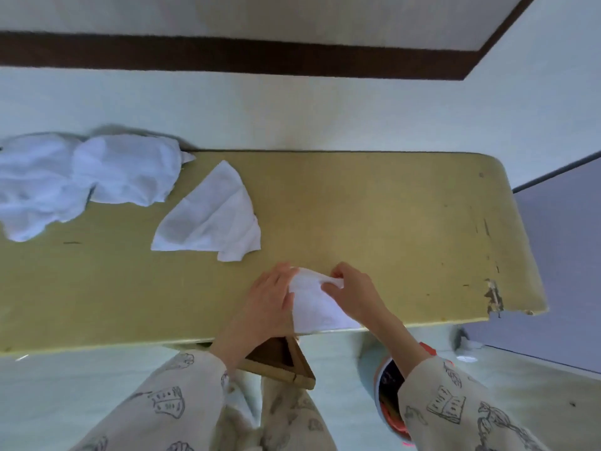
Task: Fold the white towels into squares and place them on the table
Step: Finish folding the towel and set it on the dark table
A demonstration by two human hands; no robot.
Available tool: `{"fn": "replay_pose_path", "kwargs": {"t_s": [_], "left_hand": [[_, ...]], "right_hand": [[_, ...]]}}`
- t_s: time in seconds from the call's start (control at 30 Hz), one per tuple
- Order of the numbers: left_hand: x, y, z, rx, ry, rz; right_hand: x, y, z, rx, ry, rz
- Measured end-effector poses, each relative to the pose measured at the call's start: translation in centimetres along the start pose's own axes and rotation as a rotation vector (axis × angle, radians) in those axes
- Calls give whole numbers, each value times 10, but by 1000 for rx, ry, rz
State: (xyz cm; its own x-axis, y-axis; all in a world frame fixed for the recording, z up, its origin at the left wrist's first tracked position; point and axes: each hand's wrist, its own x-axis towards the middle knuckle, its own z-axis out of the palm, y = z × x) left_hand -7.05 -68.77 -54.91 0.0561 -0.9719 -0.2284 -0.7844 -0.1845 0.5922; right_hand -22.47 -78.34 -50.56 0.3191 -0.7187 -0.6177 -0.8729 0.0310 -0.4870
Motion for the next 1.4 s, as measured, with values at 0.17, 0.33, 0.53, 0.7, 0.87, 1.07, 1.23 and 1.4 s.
{"fn": "replay_pose_path", "kwargs": {"t_s": [0.17, 0.33, 0.53, 0.7, 0.87, 1.07, 1.23, 1.4], "left_hand": [[-82, -34, -63, -165, 174, -302], [-205, -81, -103, -239, 399, -438], [-391, -109, -126, -321, 724, -677], [-550, -132, -128, -346, 1015, -934], [-687, -151, -123, -326, 1198, -1170], [-828, -185, -125, -301, 1364, -1391], [-938, -214, -145, -293, 1508, -1542], [-1031, -234, -149, -322, 1641, -1630]], "right_hand": [[-36, -77, 24, -171, -50, -227], [-86, -165, 82, -280, -45, -485], [-182, -262, 195, -373, -165, -757], [-271, -332, 309, -463, -322, -1011], [-363, -396, 425, -486, -530, -1239], [-471, -471, 568, -525, -799, -1411], [-570, -531, 674, -576, -982, -1522], [-665, -572, 765, -634, -1136, -1622]]}}
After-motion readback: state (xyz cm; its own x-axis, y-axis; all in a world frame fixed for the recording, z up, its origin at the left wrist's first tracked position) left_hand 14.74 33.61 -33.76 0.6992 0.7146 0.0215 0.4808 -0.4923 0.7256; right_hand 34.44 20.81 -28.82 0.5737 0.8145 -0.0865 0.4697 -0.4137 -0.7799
